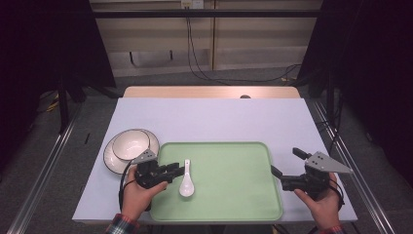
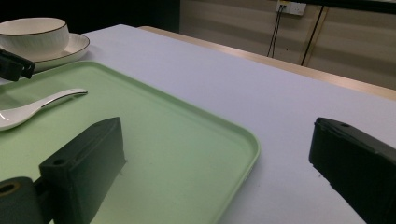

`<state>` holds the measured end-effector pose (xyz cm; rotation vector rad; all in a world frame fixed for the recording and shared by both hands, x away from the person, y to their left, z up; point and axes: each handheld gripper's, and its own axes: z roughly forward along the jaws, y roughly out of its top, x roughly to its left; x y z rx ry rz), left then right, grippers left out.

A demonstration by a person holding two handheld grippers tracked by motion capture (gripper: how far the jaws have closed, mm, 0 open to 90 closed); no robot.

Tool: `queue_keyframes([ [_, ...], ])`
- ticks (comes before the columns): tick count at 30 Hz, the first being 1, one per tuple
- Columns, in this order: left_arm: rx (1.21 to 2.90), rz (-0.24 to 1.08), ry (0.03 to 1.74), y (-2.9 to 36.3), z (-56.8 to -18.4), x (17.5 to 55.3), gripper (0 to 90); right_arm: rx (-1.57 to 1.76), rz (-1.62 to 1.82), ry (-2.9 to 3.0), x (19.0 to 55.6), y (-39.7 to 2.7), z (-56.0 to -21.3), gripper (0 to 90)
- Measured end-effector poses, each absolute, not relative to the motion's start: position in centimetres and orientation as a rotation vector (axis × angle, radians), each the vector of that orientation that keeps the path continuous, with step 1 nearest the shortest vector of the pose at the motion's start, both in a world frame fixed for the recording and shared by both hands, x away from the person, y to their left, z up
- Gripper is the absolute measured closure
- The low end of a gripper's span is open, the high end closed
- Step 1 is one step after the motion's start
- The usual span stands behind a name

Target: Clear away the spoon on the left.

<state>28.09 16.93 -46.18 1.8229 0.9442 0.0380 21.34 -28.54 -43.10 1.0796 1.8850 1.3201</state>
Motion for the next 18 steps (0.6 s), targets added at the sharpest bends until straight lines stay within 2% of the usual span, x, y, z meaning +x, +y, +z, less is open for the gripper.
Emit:
queue_keyframes([
  [18,1.835,0.055,0.901,16.9,-45.39,27.92,50.7,1.074,1.324,1.885,21.4,-28.56,-43.06,3.1],
])
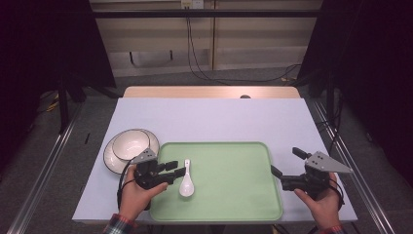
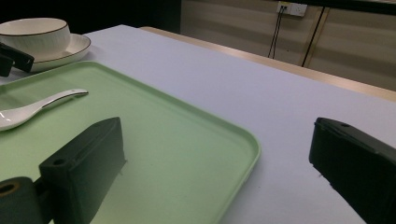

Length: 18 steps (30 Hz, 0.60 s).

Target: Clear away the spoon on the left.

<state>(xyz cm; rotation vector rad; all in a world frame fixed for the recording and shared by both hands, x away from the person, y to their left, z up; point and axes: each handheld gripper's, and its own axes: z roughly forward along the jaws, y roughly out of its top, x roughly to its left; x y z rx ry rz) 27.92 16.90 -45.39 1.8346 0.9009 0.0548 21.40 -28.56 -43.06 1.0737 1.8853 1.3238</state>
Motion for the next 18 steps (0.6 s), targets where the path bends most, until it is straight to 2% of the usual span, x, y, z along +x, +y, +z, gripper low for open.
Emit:
queue_keyframes([
  [18,1.782,0.09,0.879,17.9,-44.3,28.0,36.8,1.06,1.324,1.903,21.4,-28.4,-43.1,2.7],
])
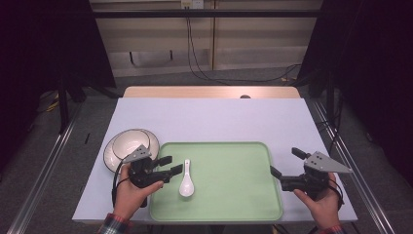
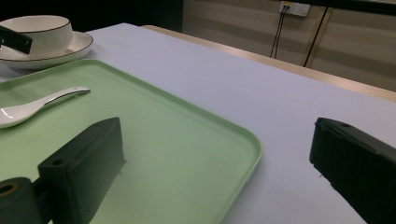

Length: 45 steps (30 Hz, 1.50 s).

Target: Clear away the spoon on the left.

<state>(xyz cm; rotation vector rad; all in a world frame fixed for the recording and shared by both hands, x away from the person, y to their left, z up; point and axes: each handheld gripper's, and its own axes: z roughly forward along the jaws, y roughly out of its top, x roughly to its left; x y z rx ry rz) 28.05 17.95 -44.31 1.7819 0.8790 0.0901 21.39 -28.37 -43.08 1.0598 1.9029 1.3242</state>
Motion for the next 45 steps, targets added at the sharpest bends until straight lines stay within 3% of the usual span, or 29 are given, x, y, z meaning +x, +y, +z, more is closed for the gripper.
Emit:
queue_keyframes([
  [20,1.767,0.106,0.81,18.4,-43.5,28.2,12.3,1.049,1.327,1.908,21.4,-28.3,-43.1,1.7],
  [45,1.73,0.175,0.71,20.5,-42.7,27.9,0.8,1.047,1.34,1.933,21.4,-28.4,-43.2,0.6],
])
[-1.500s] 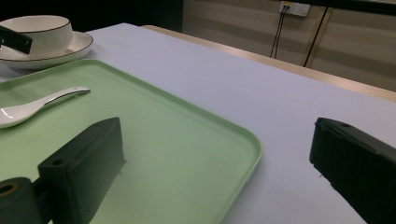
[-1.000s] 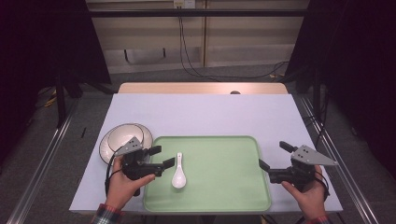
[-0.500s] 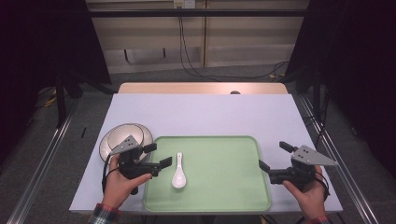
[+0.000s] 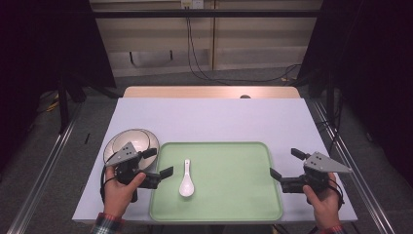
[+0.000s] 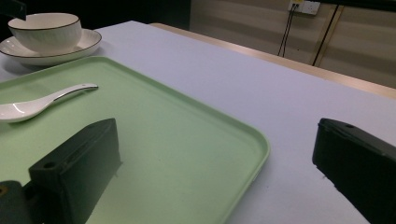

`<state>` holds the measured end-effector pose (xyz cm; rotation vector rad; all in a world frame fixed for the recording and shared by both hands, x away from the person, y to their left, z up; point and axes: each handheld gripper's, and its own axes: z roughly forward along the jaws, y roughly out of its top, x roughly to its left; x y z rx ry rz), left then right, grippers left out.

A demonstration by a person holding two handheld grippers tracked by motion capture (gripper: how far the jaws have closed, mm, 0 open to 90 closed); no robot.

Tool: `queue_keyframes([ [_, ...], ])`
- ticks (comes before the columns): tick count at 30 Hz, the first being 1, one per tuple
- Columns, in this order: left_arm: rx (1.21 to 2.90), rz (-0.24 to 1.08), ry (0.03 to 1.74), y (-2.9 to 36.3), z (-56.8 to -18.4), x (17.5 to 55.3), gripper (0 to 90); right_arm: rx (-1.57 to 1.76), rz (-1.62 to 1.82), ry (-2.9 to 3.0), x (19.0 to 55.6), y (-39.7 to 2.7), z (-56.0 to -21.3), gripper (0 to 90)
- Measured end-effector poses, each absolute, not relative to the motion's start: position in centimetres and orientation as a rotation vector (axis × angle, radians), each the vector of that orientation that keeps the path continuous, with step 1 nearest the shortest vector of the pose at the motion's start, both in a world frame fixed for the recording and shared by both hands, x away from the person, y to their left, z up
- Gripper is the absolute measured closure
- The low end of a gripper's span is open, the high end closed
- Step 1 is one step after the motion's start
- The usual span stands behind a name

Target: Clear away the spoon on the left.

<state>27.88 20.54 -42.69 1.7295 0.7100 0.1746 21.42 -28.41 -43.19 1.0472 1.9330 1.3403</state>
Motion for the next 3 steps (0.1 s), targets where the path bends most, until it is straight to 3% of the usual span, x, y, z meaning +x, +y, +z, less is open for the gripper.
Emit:
queue_keyframes([
  [3,1.738,0.174,0.711,20.63,-42.63,27.85,0.7,1.041,1.342,1.945,21.49,-28.37,-43.22,0.6],
])
